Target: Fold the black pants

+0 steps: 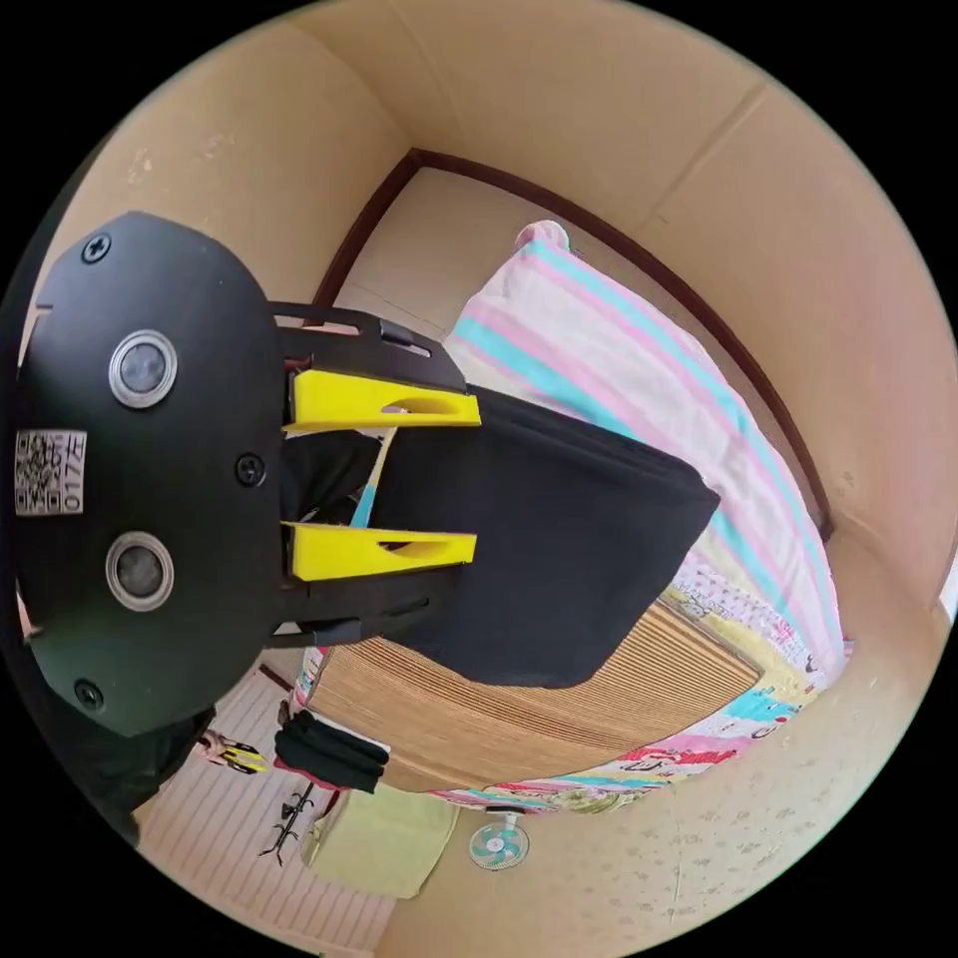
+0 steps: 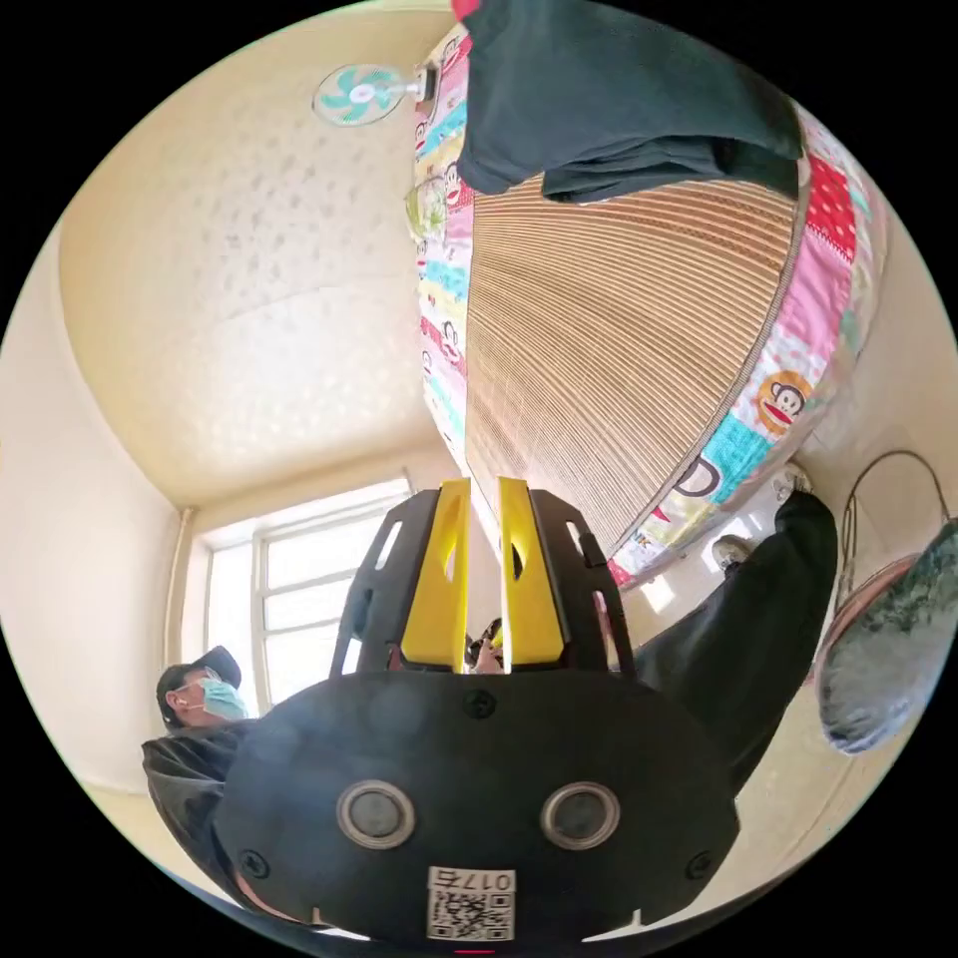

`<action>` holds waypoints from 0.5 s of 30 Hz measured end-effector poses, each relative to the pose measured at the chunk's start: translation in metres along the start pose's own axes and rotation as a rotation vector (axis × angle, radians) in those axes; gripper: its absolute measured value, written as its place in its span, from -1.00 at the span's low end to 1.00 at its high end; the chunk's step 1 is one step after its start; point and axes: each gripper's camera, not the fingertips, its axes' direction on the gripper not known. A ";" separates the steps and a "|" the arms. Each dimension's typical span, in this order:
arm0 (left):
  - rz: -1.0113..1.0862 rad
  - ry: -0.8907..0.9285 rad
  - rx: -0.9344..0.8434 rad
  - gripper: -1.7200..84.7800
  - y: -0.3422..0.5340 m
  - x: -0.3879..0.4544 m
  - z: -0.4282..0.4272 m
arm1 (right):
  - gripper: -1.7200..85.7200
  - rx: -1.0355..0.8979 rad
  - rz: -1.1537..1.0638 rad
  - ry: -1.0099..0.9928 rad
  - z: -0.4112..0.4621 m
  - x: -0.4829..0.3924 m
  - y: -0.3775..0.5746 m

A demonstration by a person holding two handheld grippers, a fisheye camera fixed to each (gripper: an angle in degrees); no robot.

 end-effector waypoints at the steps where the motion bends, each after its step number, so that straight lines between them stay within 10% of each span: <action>1: 0.002 0.034 -0.011 -0.65 -0.001 -0.006 0.005 | -0.88 -0.003 0.000 0.013 -0.001 0.000 0.004; 5: -0.069 0.117 0.041 -0.86 0.005 -0.019 0.008 | -0.91 0.003 0.041 0.048 -0.006 0.011 0.025; 8: 0.148 0.534 0.149 -0.97 0.022 0.023 -0.011 | -0.92 0.041 0.035 0.007 -0.006 0.017 0.030; 15: 0.632 0.625 0.010 -0.98 0.116 0.237 0.009 | -0.94 -0.093 -0.048 -0.022 0.049 0.010 0.018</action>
